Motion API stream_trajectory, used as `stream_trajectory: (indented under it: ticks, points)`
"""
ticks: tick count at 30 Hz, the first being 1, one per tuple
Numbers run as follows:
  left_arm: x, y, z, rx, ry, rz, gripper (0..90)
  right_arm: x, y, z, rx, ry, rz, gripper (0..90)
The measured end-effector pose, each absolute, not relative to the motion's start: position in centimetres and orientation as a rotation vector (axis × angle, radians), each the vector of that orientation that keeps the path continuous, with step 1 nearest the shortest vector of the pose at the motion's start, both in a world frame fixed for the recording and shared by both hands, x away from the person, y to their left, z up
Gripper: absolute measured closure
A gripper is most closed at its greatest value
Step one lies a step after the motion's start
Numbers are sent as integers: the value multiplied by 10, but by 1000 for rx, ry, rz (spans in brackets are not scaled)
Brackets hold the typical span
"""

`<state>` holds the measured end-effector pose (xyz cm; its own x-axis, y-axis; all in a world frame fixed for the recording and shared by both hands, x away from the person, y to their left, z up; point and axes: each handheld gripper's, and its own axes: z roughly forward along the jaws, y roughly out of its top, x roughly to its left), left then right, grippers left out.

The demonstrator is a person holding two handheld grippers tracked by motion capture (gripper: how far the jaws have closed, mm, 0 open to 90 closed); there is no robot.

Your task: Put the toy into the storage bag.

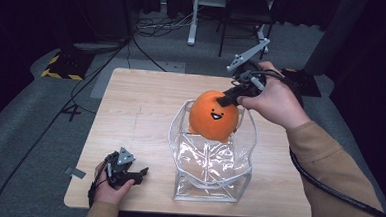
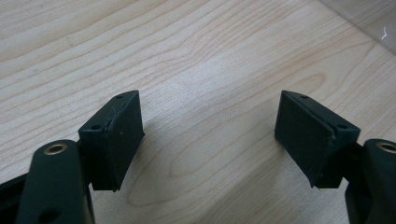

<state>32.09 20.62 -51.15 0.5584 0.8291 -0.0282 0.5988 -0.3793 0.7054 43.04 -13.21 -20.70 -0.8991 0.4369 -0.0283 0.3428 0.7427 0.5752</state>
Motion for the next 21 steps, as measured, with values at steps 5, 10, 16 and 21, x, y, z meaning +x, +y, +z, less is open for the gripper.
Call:
stream_trajectory:
  ticks: [5,10,16,21]
  points:
    - [321,206,-511,2114,1139,433,238,433,-120,-220,601,2800,845,762]
    - [321,206,-511,2114,1139,432,238,437,-110,-235,572,2804,805,761]
    - [321,206,-511,2113,1140,430,239,442,-99,-250,546,2815,763,762]
    - [321,206,-511,2114,1140,431,238,443,-91,-262,535,2830,727,761]
